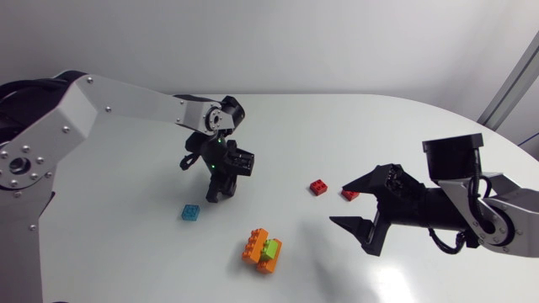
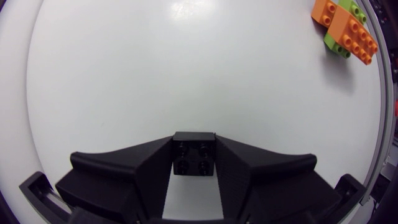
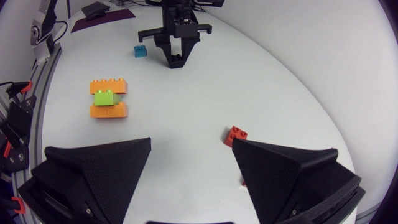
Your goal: Separate the duplo bricks
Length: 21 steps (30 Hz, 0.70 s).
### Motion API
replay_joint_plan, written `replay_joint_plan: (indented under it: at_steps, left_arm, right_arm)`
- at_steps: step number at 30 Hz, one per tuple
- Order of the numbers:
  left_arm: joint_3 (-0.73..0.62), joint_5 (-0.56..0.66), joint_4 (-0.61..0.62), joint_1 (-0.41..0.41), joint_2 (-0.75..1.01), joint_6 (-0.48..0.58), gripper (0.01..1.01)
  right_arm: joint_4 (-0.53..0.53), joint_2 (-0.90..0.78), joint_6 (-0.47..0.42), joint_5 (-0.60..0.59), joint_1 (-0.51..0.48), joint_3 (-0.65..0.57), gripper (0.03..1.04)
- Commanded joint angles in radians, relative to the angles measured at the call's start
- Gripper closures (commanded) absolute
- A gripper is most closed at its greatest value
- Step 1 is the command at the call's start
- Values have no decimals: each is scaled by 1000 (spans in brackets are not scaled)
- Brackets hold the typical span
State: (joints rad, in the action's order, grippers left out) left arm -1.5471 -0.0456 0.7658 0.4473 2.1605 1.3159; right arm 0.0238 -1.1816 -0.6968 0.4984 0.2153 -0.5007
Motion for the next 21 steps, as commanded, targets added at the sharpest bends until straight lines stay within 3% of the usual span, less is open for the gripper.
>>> replay_joint_plan:
  at_steps: [1, 2, 3, 6, 11, 16, 21]
  left_arm:
    - [-27, -4, 30, 1, 36, -18, 505]
    - [-28, -5, 36, -2, 35, -29, 348]
    - [-28, -17, 46, -5, 27, -33, 270]
    - [-30, -92, 84, -21, -21, -63, 172]
    - [-10, -224, 115, -41, -154, -139, 141]
    - [-36, -369, 130, -73, -257, -374, 143]
    - [-27, -527, 323, -87, -291, -554, 174]
  right_arm:
    - [2, 4, -17, 8, -7, 22, 123]
    - [2, 2, -17, 8, -5, 21, 123]
    - [2, 0, -17, 8, -5, 17, 123]
    - [2, -6, -12, 8, -2, 11, 123]
    - [2, -24, -6, 3, 15, -7, 123]
    - [1, -42, 13, 0, 32, -22, 123]
    - [-4, -67, 14, -1, 35, -29, 123]
